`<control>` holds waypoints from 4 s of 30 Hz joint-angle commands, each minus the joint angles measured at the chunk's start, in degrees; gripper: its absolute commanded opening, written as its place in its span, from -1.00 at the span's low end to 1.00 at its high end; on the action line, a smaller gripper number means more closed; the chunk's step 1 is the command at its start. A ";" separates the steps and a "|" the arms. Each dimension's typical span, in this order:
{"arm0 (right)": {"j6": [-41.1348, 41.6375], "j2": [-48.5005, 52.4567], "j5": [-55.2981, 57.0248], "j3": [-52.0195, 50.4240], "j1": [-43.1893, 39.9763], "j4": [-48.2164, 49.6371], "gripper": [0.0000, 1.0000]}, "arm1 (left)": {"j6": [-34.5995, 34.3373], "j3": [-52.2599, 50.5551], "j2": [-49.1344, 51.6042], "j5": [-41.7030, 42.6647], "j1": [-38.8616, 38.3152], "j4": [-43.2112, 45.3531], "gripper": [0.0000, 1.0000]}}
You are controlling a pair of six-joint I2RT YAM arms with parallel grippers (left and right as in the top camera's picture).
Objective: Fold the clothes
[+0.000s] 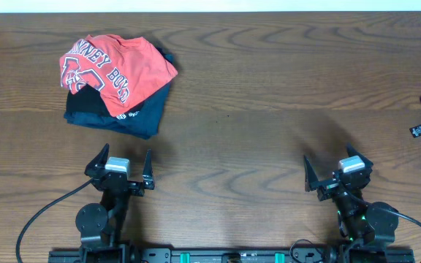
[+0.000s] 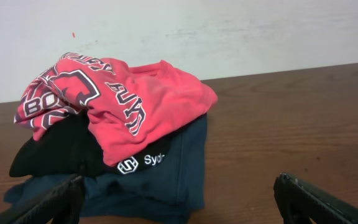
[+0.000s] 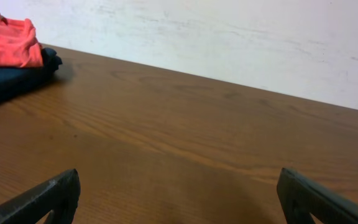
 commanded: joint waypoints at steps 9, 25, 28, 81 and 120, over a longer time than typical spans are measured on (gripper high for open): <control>0.04 -0.35 -0.44 -0.22 0.50 0.07 0.99 | -0.31 -1.66 -0.39 0.50 -0.33 -0.70 0.96; 0.04 -0.35 -0.44 -0.24 0.50 0.07 0.99 | -0.31 -1.66 -0.39 0.50 -0.33 -0.70 0.96; 0.04 -0.35 -0.44 -0.22 0.50 0.07 0.98 | -0.31 -1.66 -0.39 0.50 -0.33 -0.70 0.96; 14.75 73.29 4.07 62.84 -4.07 -30.75 0.98 | -12.31 73.05 74.27 18.38 -0.33 -59.17 0.96; 28.37 116.28 17.11 72.15 -46.95 -3.52 -0.16 | -12.31 73.02 75.19 18.34 -0.33 -59.89 0.96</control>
